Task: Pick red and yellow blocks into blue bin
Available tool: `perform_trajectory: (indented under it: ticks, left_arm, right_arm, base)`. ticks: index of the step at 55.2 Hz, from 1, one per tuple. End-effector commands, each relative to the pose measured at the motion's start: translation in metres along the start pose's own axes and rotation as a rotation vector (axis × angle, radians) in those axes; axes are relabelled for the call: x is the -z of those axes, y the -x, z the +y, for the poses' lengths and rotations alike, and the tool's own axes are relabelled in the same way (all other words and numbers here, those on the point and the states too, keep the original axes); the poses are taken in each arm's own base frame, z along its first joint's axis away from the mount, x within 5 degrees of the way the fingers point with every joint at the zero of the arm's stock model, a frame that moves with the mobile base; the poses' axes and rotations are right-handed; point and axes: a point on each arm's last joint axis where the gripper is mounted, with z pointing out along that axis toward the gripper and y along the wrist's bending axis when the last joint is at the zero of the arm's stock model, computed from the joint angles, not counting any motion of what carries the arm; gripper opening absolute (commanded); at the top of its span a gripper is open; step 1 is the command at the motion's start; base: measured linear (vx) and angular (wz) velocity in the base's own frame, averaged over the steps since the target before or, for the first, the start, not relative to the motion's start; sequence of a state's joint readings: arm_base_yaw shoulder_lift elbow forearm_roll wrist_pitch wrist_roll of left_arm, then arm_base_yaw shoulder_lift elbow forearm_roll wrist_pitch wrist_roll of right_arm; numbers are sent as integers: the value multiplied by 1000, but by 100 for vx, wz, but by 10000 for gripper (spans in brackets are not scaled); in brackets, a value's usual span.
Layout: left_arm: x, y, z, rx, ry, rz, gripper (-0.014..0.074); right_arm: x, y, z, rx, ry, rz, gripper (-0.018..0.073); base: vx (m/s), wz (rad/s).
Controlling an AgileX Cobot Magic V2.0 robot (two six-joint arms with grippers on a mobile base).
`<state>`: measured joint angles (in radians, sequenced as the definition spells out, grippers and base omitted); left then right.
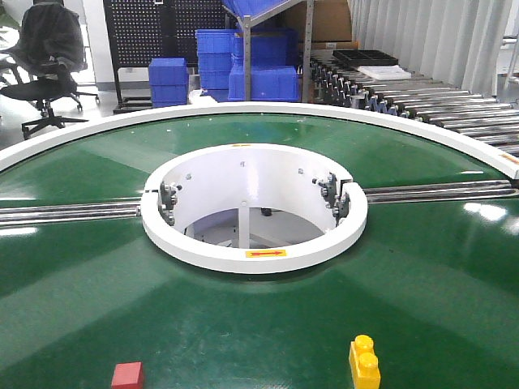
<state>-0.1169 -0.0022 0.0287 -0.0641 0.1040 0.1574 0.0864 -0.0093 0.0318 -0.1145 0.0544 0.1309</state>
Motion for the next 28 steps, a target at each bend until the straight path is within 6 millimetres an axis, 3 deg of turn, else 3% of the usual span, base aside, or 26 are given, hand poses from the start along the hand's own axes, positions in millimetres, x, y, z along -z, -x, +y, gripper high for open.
perform_trajectory:
  ticks: [1,28]
  left_arm:
    - [0,13,2,10,12,-88,2]
    - [1,21,3,19,21,-151,2]
  right_arm:
    - [-1,4,1,13,4,-57,-11]
    - [-1,8,1,9,9,-94,-11]
  base:
    - [0,0]
    - [0,0]
